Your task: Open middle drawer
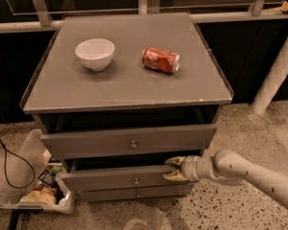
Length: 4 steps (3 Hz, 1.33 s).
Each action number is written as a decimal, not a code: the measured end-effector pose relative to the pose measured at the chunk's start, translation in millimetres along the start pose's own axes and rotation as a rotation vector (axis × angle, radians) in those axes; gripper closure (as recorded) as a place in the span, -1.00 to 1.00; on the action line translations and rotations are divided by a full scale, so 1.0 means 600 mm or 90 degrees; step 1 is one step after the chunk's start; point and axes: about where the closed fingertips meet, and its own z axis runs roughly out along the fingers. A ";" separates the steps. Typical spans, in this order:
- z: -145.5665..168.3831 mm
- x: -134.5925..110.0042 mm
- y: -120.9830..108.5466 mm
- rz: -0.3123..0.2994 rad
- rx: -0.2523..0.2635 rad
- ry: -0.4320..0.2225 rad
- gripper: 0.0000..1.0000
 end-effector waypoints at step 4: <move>-0.019 0.006 0.035 -0.001 -0.015 -0.014 1.00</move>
Offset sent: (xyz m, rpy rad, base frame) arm -0.1592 -0.0685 -0.0674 0.0728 0.0649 0.1210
